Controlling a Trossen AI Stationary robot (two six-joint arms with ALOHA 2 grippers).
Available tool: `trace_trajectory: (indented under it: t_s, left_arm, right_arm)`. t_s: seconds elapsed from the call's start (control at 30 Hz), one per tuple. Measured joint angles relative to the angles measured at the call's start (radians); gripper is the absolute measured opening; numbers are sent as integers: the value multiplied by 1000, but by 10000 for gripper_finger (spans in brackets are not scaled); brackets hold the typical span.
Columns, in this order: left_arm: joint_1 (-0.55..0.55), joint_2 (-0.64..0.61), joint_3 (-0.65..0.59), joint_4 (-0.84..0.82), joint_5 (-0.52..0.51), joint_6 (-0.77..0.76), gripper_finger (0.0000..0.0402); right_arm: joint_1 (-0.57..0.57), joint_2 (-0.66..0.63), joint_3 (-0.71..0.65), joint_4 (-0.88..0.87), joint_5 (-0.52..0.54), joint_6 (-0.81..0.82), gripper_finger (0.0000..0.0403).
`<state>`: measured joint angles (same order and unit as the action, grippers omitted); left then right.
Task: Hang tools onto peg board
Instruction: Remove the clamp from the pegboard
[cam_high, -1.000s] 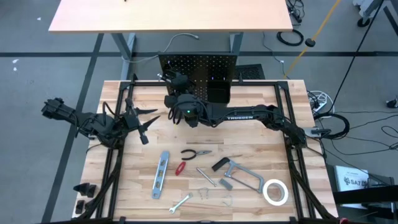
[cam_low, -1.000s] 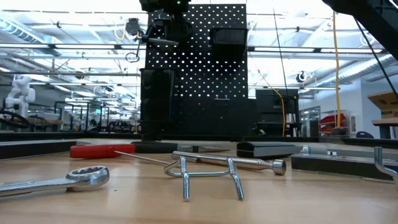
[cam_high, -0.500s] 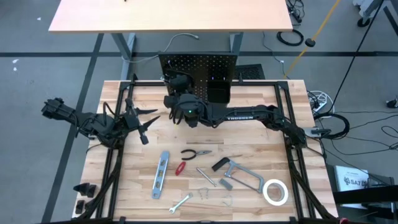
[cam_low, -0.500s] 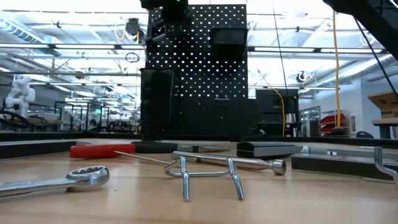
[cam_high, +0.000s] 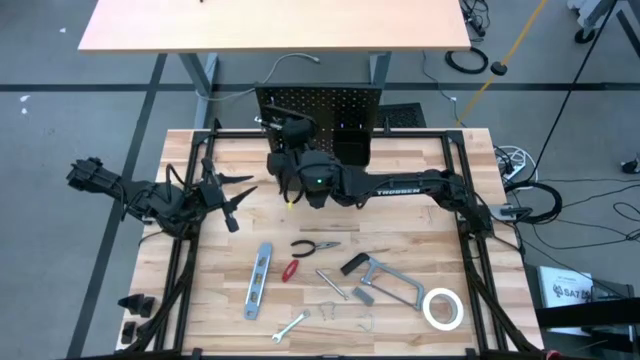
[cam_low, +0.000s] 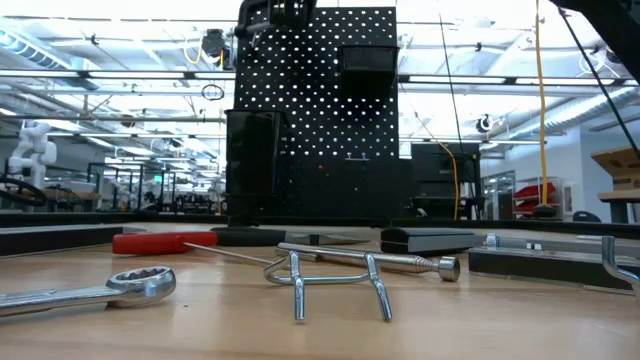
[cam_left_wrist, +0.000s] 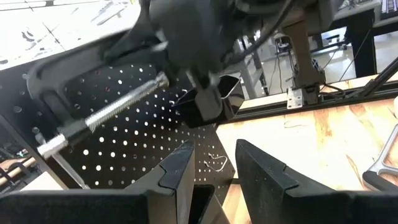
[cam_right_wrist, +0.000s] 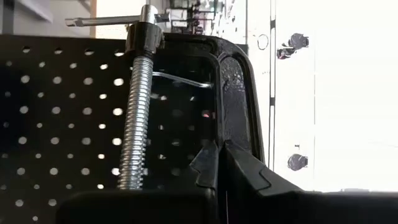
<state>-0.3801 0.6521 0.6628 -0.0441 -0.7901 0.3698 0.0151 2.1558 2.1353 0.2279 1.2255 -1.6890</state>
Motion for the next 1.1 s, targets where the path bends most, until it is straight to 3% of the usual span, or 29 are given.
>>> trace_trajectory:
  t_s: [0.37,0.67,0.73,0.8,0.9,0.97,1.1]
  left_arm:
    - [0,0,0,2,0,0,121]
    - [0,0,0,-13,0,-21,121]
    - [0,0,0,-16,0,-23,121]
    - [0,0,0,-16,0,-25,121]
    - [0,0,0,-16,0,-41,121]
    - [0,0,0,-17,0,-43,121]
    - [0,0,0,-17,0,-42,121]
  right_arm:
    - [43,-29,0,6,0,5,4]
    - [101,-101,0,-73,-12,181,3]
    - [109,-142,0,-193,-18,304,3]
    - [111,-199,0,-435,-49,551,3]
    - [93,-305,0,-893,-215,1039,2]
    - [83,-357,1,-1106,-309,1290,2]
    - [116,-397,1,-1389,-337,1516,2]
